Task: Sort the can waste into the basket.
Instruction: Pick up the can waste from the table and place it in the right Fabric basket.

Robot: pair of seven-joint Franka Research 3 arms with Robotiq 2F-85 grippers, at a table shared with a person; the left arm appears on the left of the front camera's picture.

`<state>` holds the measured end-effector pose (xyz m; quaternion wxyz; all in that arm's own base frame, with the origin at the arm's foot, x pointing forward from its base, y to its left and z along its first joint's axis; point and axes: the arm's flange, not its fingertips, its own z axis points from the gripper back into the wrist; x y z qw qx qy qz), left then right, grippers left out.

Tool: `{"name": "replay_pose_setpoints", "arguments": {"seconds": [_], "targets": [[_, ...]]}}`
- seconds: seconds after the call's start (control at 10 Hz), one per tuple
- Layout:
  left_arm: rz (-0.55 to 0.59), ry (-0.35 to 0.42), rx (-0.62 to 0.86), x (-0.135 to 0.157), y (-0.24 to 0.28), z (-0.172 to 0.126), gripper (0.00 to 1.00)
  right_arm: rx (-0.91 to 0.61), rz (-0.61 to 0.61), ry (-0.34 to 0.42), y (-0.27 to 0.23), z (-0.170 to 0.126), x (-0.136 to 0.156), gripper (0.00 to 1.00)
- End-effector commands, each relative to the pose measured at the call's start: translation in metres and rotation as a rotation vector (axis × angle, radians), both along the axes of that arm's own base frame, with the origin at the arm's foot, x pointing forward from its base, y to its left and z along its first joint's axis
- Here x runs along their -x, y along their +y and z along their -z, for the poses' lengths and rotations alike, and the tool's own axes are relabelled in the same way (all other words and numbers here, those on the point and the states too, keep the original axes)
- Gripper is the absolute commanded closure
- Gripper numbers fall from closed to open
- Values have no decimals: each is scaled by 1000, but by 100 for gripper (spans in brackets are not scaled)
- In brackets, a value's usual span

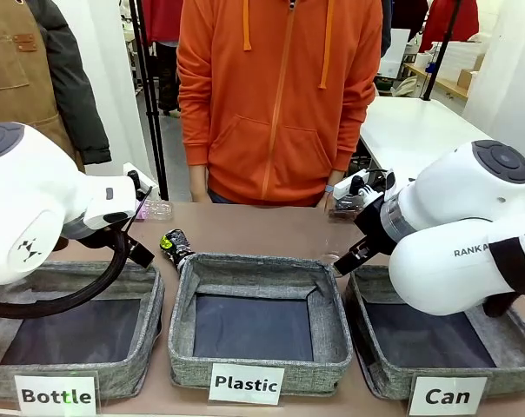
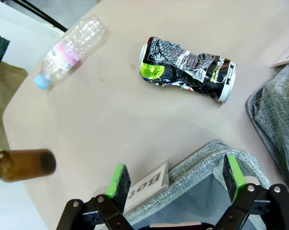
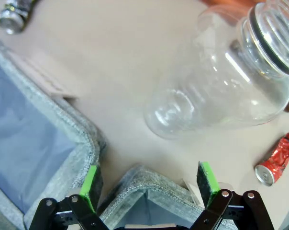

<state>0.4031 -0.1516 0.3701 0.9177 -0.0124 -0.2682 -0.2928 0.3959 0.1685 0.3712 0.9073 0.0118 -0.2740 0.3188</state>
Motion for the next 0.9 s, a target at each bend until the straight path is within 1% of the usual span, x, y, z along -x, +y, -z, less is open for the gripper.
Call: {"name": "replay_pose_setpoints", "arguments": {"seconds": [0.0, 0.5, 0.6, 0.7, 0.8], "targets": [[1, 0, 0, 0, 0, 0, 0, -1, 0, 0, 0, 0, 0, 0], [1, 0, 0, 0, 0, 0, 0, 0, 0, 0, 0, 0, 0, 0], [0, 0, 0, 0, 0, 0, 0, 16, 8, -4, -5, -14, 13, 0], [11, 13, 31, 17, 7, -17, 0, -14, 14, 16, -12, -32, 26, 0], [5, 29, 107, 37, 17, -38, 0, -64, 34, 61, -23, -54, 41, 0]]}}
